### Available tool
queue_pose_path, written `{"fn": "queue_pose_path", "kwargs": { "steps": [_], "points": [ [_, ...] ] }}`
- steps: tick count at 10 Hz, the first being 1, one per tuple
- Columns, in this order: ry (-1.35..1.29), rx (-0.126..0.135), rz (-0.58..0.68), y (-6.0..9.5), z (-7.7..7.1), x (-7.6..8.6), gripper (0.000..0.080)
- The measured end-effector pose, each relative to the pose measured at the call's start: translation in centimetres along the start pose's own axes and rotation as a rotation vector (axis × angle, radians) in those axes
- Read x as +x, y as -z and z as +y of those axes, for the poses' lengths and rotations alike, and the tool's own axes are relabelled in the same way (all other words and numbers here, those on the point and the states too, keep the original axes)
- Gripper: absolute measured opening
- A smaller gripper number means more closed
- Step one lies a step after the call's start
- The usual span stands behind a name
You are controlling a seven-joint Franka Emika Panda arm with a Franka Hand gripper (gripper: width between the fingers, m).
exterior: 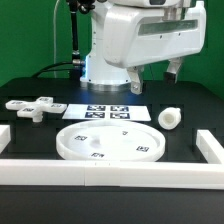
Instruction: Assemble round table
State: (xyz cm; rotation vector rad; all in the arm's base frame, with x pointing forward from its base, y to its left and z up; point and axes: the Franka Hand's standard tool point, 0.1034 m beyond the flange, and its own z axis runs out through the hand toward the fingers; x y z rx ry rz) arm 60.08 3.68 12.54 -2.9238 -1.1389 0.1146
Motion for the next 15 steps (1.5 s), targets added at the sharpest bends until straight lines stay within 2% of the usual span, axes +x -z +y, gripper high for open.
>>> {"fn": "queue_pose_path", "kwargs": {
  "steps": [6,8,10,11,12,15],
  "points": [
    [0.010,0.001,0.002,-0.2,0.1,-0.2,0.0649],
    [0.077,-0.010,0.020,-1.8,0.8,-2.9,0.0649],
    [0.132,-0.029,0.048,-4.3,0.8,-5.3,0.0649],
    [0.153,-0.030,0.054,-5.3,0.8,-6.4,0.0649],
    [0.153,-0.019,0.051,-5.9,1.1,-7.0,0.0649],
    [0.152,-0.017,0.050,-6.0,1.0,-7.0,0.0649]
  ]
}}
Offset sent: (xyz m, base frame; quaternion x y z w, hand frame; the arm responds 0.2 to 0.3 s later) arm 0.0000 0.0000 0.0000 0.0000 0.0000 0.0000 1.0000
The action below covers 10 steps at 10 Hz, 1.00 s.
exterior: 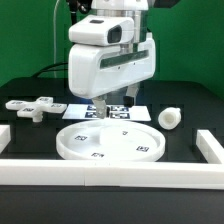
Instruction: Assemble round table
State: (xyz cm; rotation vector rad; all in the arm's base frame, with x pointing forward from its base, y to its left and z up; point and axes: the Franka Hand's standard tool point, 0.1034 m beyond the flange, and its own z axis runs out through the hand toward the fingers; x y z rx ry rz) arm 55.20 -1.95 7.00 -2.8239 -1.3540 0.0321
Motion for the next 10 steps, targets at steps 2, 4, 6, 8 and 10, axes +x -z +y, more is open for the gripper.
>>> {"fn": "queue_pose_path", "kwargs": {
  "steps": [2,4,6,8,10],
  "points": [
    [0.012,-0.007,0.014,-1.7,-0.1,-1.3,0.0649],
    [0.007,0.003,0.010,-2.8,-0.4,-1.9,0.0649],
    [0.009,0.015,0.005,-3.9,-0.8,-1.9,0.0649],
    [0.013,0.024,0.002,-4.8,-1.1,-1.8,0.0649],
    [0.015,0.033,-0.002,-5.5,-1.3,-1.7,0.0649]
  ]
}}
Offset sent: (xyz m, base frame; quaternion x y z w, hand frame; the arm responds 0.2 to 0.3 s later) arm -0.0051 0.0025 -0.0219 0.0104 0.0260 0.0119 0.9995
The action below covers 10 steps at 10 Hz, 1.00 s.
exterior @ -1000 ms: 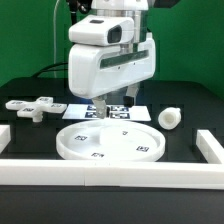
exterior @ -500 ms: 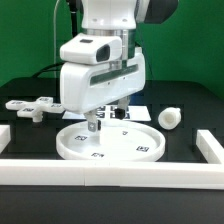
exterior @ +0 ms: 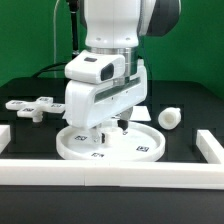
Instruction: Assemble round table
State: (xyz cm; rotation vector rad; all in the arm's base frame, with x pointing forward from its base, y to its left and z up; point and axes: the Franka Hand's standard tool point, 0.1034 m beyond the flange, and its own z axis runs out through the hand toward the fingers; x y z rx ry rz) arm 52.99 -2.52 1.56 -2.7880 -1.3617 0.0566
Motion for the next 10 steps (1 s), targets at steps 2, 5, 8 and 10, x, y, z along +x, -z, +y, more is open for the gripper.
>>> {"fn": "queue_pose_path", "kwargs": {
  "steps": [2,5,8,10],
  "points": [
    [0.000,0.003,-0.002,-0.18,-0.07,-0.05,0.0649],
    [0.000,0.002,-0.001,-0.13,-0.06,-0.02,0.0401],
    [0.000,0.002,-0.001,-0.13,-0.06,-0.02,0.0404],
    [0.001,0.002,-0.001,-0.12,-0.06,0.04,0.0404]
  ]
}}
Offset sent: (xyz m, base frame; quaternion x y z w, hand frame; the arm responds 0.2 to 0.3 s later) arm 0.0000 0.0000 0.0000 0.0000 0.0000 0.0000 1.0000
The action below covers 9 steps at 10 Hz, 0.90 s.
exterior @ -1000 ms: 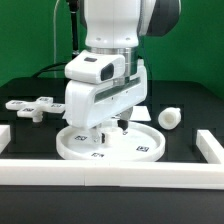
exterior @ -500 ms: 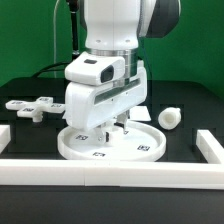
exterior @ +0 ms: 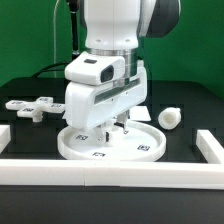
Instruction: Assemble round table
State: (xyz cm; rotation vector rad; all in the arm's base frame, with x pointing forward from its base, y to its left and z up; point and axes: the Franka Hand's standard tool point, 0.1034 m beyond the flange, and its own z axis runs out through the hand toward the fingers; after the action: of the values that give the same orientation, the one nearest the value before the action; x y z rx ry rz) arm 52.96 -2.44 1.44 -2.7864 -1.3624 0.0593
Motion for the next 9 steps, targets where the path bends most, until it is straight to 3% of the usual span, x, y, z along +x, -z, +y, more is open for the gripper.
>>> {"fn": "queue_pose_path", "kwargs": {
  "steps": [5,9],
  "points": [
    [0.027,-0.014,0.026,0.0,0.0,3.9,0.0407],
    [0.018,-0.018,0.035,0.1,-0.4,5.8,0.0407]
  ]
}}
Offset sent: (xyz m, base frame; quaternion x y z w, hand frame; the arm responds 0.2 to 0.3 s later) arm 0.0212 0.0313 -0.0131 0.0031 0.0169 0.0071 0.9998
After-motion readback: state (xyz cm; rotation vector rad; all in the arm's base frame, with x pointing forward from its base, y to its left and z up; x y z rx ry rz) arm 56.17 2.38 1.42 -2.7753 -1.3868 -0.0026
